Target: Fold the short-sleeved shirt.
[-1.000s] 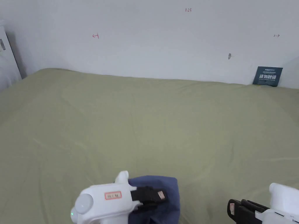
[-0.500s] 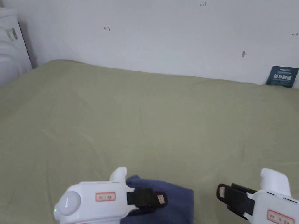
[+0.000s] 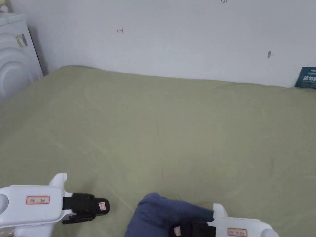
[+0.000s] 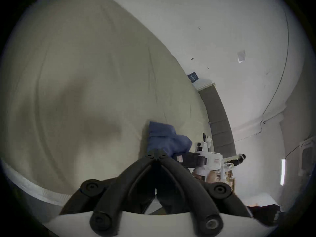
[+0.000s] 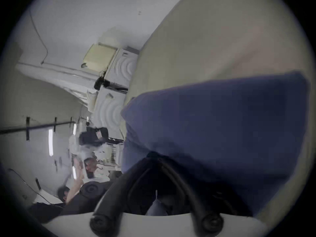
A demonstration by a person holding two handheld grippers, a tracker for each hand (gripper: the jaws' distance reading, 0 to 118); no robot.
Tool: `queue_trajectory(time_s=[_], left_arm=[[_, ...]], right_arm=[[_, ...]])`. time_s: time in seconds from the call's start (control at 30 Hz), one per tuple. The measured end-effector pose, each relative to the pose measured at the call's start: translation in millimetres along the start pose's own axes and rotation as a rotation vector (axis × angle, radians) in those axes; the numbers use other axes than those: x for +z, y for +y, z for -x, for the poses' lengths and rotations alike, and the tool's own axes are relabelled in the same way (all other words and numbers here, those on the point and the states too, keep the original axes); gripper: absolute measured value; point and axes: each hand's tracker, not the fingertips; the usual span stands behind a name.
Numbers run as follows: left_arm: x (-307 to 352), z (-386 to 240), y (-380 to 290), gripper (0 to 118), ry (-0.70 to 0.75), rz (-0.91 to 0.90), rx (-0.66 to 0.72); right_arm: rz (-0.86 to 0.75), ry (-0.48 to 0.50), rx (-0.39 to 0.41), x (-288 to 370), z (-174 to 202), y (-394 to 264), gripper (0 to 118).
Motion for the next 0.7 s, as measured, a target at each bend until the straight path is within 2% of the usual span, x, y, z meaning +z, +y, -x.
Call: queue_trajectory(time_s=[0.03, 0.07, 0.1, 0.17, 0.23, 0.27, 0.3, 0.33, 0.37, 0.4, 0.43, 0.5, 0.57, 0.6, 0.63, 0.67, 0.7], left_arm=[[-2.9, 3.5, -1.3, 0, -0.006, 0.005, 0.004], [-7.4, 6.6, -2.9, 0, -0.017, 0.023, 0.012], [-14.8, 8.7, -4.3, 0, -0.025, 0.044, 0.020], [-27.4, 15.0, -0.9, 4, -0.064, 0.088, 0.026], [-43.9, 17.9, -1.0, 13, -0.102, 0.123, 0.043], [-53.7, 19.2, -0.7, 38, -0.139, 0.139, 0.061], [-62.8, 20.2, -0.9, 80, -0.170, 0.163, 0.078], [-71.1, 20.4, -2.3, 103, -0.197, 0.176, 0.103], [-78.7, 21.9, -4.1, 112, -0.246, 0.183, 0.124], [-85.8, 21.5, -6.1, 112, -0.298, 0.199, 0.152], [-97.2, 49.2, 6.7, 112, -0.311, 0.223, 0.185], [-115.5, 53.3, 4.8, 111, -0.316, 0.289, 0.211], [-124.4, 33.5, 0.1, 111, -0.382, 0.288, 0.144], [-128.3, 28.9, -2.2, 105, -0.319, 0.322, 0.128], [-132.9, 25.8, -3.2, 92, -0.299, 0.359, 0.113], [-133.3, 20.8, -6.8, 70, -0.230, 0.378, 0.067], [-133.5, 17.1, -9.5, 23, -0.160, 0.371, 0.004]], right_arm=[[-0.075, 0.158, -0.044, 6.2, 6.1, 2.3, 1], [-0.098, 0.172, -0.090, 21.1, -14.2, -0.4, 1], [-0.089, 0.125, -0.049, 24.9, -18.0, -1.4, 1], [-0.092, 0.151, -0.040, 27.1, -22.0, -3.9, 1], [-0.086, 0.141, -0.039, 25.4, -19.8, -0.9, 1], [-0.085, 0.137, -0.033, 25.3, -19.7, -0.8, 1], [-0.085, 0.138, -0.031, 25.8, -20.5, -0.8, 1], [-0.084, 0.138, -0.029, 24.4, -18.2, -0.8, 1], [-0.082, 0.142, -0.030, 24.1, -17.3, -0.3, 1], [-0.080, 0.142, -0.031, 23.9, -16.7, 0.2, 1], [-0.079, 0.142, -0.031, 23.5, -15.8, 0.6, 1], [-0.074, 0.134, -0.020, 23.6, -15.4, 1.8, 1], [-0.073, 0.133, -0.016, 24.7, -14.5, 2.8, 1], [-0.071, 0.132, -0.014, 25.2, -13.8, 3.0, 1], [-0.068, 0.126, -0.016, 25.0, -12.5, 3.7, 1], [-0.068, 0.124, -0.008, 25.2, -12.6, 4.1, 1], [-0.067, 0.123, 0.002, 26.0, -12.5, 5.1, 1]])
